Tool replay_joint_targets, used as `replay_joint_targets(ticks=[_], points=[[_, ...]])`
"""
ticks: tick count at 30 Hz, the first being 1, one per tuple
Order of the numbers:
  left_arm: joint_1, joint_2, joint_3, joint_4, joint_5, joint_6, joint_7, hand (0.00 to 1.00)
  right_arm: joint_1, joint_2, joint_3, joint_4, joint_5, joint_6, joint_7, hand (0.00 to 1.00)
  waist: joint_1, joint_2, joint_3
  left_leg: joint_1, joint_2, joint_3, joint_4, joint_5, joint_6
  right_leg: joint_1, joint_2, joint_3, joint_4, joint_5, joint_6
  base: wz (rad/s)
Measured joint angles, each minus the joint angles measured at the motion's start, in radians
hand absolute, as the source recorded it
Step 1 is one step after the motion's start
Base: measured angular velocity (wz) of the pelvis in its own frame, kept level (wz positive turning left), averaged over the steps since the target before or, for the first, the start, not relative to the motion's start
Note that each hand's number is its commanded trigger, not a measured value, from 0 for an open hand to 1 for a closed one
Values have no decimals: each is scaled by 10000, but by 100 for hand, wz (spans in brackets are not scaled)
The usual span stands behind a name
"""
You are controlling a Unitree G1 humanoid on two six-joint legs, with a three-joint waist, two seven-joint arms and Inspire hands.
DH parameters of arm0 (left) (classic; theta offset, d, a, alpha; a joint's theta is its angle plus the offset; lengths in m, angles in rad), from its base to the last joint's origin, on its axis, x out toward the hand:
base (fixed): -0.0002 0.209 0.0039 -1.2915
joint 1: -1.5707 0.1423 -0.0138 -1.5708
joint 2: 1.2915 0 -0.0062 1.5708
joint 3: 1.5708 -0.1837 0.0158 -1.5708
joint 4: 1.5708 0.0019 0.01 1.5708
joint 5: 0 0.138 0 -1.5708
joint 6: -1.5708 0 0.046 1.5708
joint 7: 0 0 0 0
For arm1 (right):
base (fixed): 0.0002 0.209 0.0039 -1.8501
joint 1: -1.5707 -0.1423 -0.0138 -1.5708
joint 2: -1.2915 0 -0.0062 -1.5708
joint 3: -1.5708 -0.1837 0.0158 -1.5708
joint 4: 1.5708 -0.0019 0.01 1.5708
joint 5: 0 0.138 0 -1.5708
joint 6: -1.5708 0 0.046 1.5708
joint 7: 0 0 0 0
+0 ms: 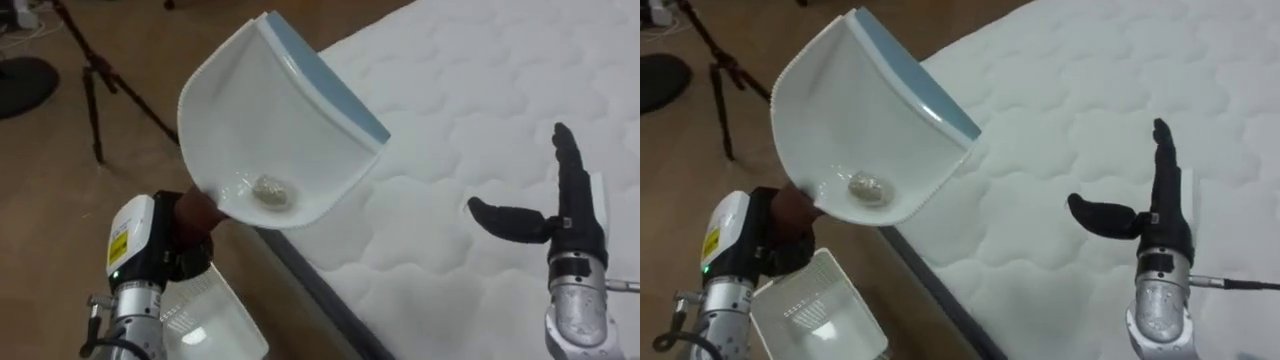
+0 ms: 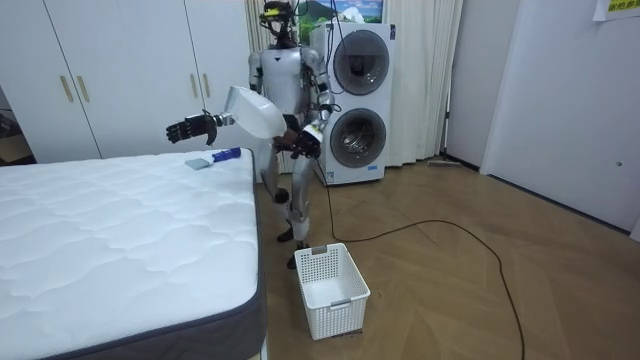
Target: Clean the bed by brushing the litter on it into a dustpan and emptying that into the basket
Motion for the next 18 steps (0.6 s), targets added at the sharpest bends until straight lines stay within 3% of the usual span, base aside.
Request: replay_joint_targets(ticks=[1, 2, 3, 4, 6, 7, 9, 11, 12, 13, 14, 15, 16, 18], points=[[1, 14, -1, -11, 2, -6, 2, 100, 2, 21, 7, 13, -3, 0, -10, 0, -1, 4, 2, 57, -78, -260, -2, 0, 9, -249, -107, 192, 569, 3, -15, 62], [11, 74, -5, -12, -5, -13, 9, 100, 5, 91, 26, 80, -17, -10, -32, 0, 3, -3, 10, 244, -317, -1104, -21, 25, 50, -743, -91, 1051, 1422, -175, -157, 59], [29, 97, -6, -14, -1, -13, 14, 100, 6, 105, 59, 217, -50, -18, -32, 0, 3, 41, 21, 487, -371, -1763, -106, 32, 46, -1058, 146, 1645, 1601, -367, -379, 64], [28, 120, -5, -14, 5, -22, 14, 100, 13, 115, 65, 252, -55, -10, -28, 0, -8, 69, 36, 615, -390, -2088, -169, 55, 17, -1209, 306, 1898, 1585, -378, -403, 89], [5, 143, 30, -13, -27, -65, -4, 100, -23, 180, 27, 189, -109, -24, -97, 0, -158, -63, -5, 837, -787, -3395, -338, 311, -41, -1798, 786, 3172, 919, -327, -366, 107], [7, 135, 18, -12, -31, -72, -26, 100, -41, 179, 26, 189, -141, -32, -135, 0, -199, -107, -13, 874, -928, -3704, -388, 374, -42, -1898, 891, 3490, 722, -309, -364, 112], [6, 179, -133, -12, -12, -81, -206, 100, 100, 178, 30, 196, -193, -33, -270, 0, -372, -173, 6, 1037, -1370, -5123, -396, 589, -150, -2024, 1476, 4701, -193, 62, -498, 127], [-35, 277, -220, -6, -44, -87, -222, 100, 185, 177, 32, 199, -203, -30, -326, 0, -549, -362, 63, 1011, -1592, -5635, -327, 678, -237, -2055, 1638, 5473, -846, 454, -529, 133], [-45, 300, -186, 25, -76, -86, -222, 100, 134, 166, 32, 195, -211, -35, -348, 0, -530, -567, 100, 780, -1801, -5528, -42, 637, -295, -2071, 1499, 5694, -1139, 772, -464, 120], [-46, 270, -177, 90, -93, -86, -226, 100, 109, 150, 31, 192, -215, -38, -394, 0, -531, -576, 105, 612, -1844, -5181, 190, 539, -298, -2053, 1408, 5477, -1127, 1059, -498, 132], [-57, 150, -198, 200, -72, -86, -305, 100, 148, 120, -10, 181, -210, -35, -537, 0, -704, -388, 62, 131, -1362, -3630, 397, 399, -130, -1978, 1336, 4768, -1138, 1040, -548, 142], [-57, 85, -247, 209, -57, -91, -380, 100, 163, 118, -35, 179, -202, -32, -603, 0, -817, -320, 76, -73, -846, -2228, 351, 328, 6, -2006, 1296, 4461, -1074, 934, -552, 128], [-7, 69, -262, 216, -28, -91, -386, 100, 165, 119, -18, 179, -205, -30, -549, 0, -708, -313, 78, -98, -731, -1924, 263, 304, -27, -2034, 1266, 4432, -1056, 906, -532, 61], [180, 150, -225, 217, 16, -70, -405, 100, 190, 125, -12, 140, -190, -30, -82, 0, -419, -375, 65, 84, -946, -2220, -50, 340, -117, -1963, 1262, 4590, -1146, 878, -497, 28]])
